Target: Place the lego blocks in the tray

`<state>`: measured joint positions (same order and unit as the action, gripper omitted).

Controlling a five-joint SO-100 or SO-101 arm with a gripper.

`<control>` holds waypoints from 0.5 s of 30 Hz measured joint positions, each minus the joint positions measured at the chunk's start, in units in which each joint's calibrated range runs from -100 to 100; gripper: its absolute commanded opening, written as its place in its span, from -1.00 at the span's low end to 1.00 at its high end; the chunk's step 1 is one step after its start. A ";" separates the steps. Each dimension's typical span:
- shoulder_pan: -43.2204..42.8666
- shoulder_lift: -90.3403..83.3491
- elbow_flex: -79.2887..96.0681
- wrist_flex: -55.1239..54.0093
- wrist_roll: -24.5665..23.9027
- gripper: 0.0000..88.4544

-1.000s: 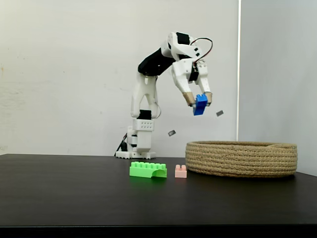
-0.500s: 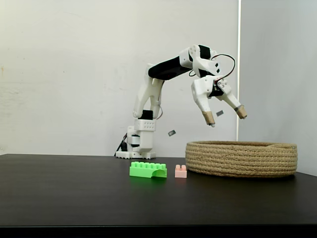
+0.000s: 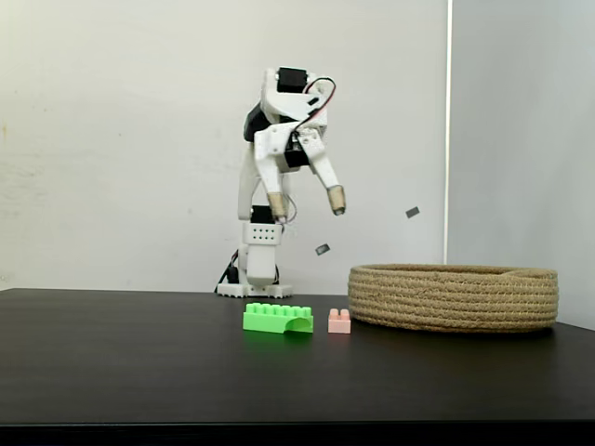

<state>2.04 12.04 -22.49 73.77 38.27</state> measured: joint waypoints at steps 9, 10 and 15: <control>4.07 7.89 -0.44 -7.63 3.22 -0.45; 4.07 8.82 -0.97 -8.20 3.37 -0.45; 3.26 11.45 -2.47 -10.56 3.66 -0.45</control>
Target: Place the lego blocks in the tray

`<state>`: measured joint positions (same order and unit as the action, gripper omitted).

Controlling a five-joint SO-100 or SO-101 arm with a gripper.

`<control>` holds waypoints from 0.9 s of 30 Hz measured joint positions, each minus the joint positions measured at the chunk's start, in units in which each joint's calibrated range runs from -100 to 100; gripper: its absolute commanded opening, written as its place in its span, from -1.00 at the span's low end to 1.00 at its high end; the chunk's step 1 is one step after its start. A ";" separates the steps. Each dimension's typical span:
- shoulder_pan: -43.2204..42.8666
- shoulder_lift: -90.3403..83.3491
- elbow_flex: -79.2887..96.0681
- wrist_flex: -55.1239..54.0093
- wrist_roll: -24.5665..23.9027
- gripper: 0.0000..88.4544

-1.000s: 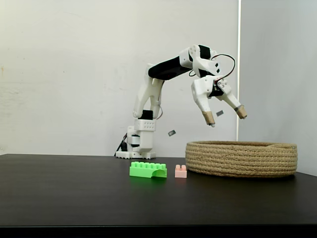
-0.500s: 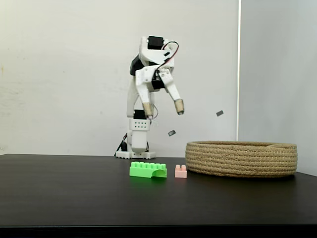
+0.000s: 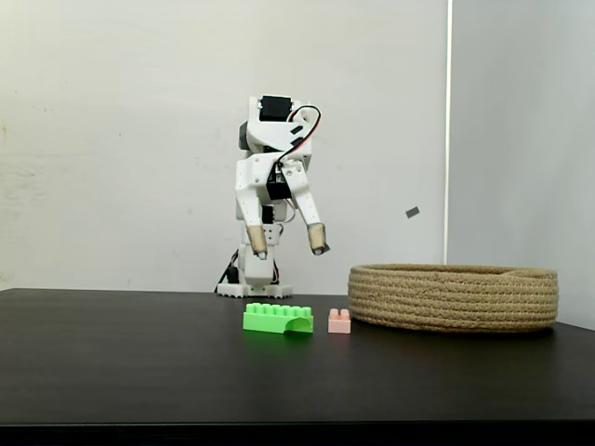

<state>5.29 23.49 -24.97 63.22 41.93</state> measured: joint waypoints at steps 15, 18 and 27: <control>0.98 1.53 -0.18 -0.16 6.54 -0.46; 2.20 1.53 -0.18 -0.41 8.40 -0.47; 3.66 1.53 -0.18 -1.54 15.82 -0.47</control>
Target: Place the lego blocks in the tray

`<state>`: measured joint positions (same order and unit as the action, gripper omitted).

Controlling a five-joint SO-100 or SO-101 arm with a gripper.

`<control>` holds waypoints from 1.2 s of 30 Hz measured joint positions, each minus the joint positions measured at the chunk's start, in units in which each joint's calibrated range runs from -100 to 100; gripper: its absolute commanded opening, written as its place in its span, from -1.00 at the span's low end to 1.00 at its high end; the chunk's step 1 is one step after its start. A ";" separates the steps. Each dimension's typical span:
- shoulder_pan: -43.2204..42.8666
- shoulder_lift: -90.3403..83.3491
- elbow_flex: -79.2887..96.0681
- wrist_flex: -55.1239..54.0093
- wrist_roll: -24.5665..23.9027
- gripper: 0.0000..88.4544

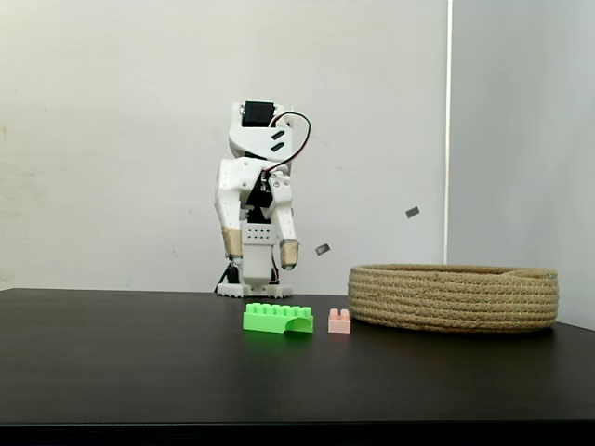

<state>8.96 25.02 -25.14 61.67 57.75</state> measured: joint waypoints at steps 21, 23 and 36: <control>2.52 7.46 -0.09 -13.89 17.39 -0.46; 2.36 7.63 -0.35 -14.45 17.39 -0.45; -1.14 7.63 1.15 -10.72 15.78 -0.42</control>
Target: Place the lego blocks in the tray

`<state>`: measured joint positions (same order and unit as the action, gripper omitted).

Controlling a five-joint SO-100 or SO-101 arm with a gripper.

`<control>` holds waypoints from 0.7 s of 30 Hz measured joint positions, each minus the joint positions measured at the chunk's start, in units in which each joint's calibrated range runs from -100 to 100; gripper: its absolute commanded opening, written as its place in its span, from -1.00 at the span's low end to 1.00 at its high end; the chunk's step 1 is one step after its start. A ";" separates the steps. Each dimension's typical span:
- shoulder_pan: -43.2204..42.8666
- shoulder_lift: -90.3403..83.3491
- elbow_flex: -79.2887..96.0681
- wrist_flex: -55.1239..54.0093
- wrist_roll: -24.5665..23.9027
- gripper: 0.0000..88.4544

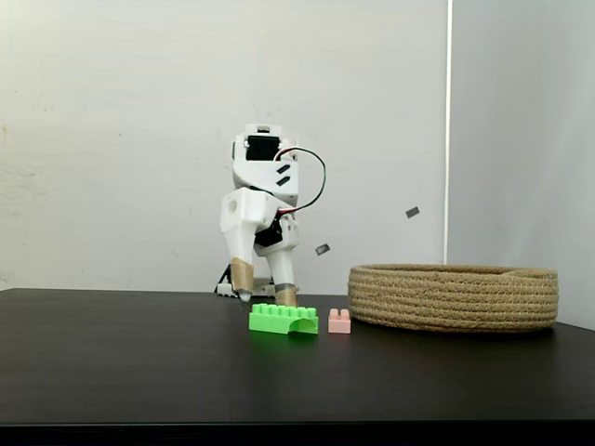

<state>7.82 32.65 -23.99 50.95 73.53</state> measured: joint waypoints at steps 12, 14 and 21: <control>-0.08 0.00 -0.09 0.00 -0.10 -0.45; -0.08 0.00 -0.09 0.00 -0.20 -0.45; -0.16 0.00 -0.27 -0.81 -0.78 -0.48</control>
<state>7.65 32.65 -24.26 50.14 72.75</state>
